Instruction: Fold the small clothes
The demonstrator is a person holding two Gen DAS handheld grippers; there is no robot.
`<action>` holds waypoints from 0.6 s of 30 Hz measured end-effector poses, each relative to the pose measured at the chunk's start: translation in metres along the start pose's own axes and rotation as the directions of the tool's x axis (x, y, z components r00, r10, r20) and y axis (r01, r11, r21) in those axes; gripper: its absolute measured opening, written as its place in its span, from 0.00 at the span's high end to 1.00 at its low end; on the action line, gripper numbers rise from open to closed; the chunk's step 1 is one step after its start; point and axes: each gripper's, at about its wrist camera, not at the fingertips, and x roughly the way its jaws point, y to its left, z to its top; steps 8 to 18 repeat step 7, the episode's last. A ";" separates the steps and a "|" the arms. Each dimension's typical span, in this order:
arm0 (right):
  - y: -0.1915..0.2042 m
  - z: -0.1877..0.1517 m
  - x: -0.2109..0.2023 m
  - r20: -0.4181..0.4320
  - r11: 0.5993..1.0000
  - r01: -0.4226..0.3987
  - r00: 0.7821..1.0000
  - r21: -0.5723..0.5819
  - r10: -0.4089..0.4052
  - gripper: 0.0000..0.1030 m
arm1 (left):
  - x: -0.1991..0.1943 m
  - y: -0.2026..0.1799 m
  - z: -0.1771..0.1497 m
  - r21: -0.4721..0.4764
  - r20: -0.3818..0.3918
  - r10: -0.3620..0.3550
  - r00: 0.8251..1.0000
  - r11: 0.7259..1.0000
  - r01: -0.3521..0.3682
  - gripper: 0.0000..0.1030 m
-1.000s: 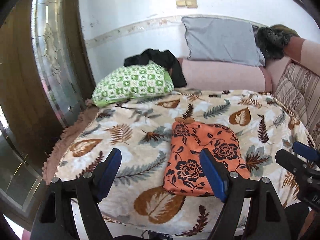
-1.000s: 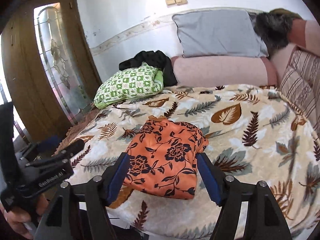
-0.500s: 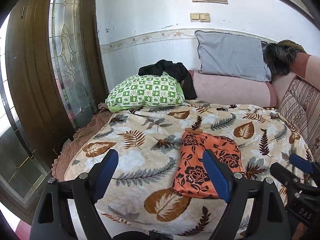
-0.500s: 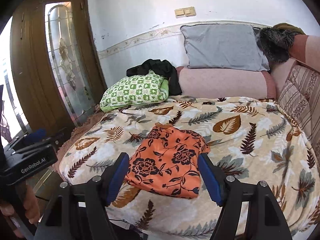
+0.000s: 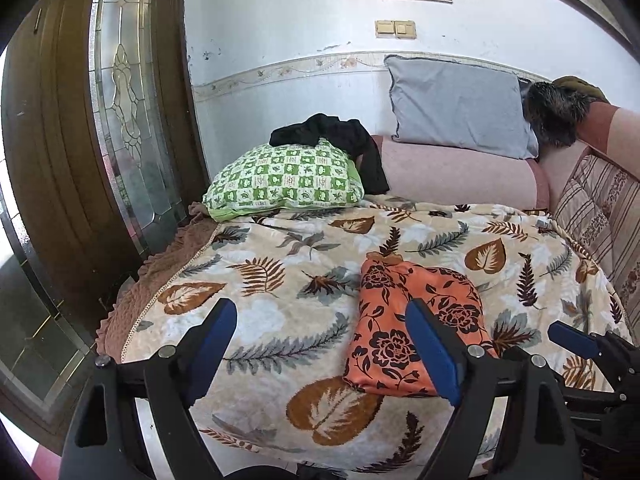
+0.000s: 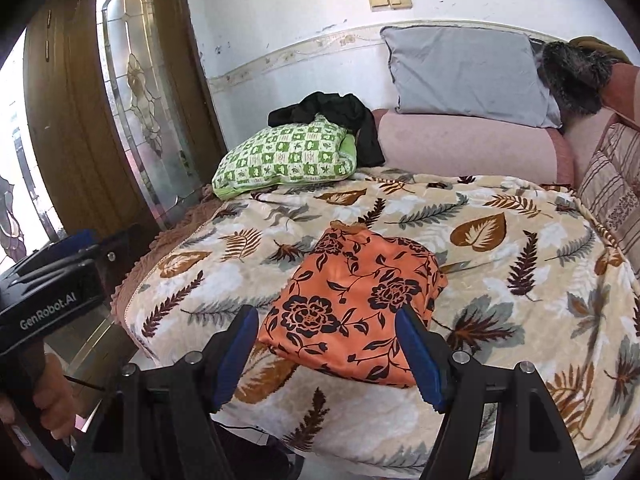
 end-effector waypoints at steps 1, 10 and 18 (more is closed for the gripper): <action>0.000 0.000 0.001 -0.002 1.000 -0.002 1.000 0.000 0.002 0.28 | 0.002 0.001 0.000 -0.005 -0.005 -0.008 1.000 1.000 0.008 0.16; 0.003 0.004 0.008 0.000 1.000 -0.003 1.000 -0.024 0.003 0.28 | 0.018 0.011 0.006 -0.071 -0.009 -0.110 0.994 0.992 0.109 0.16; 0.003 0.004 0.008 0.000 1.000 -0.003 1.000 -0.024 0.003 0.28 | 0.018 0.011 0.006 -0.071 -0.009 -0.110 0.994 0.992 0.109 0.16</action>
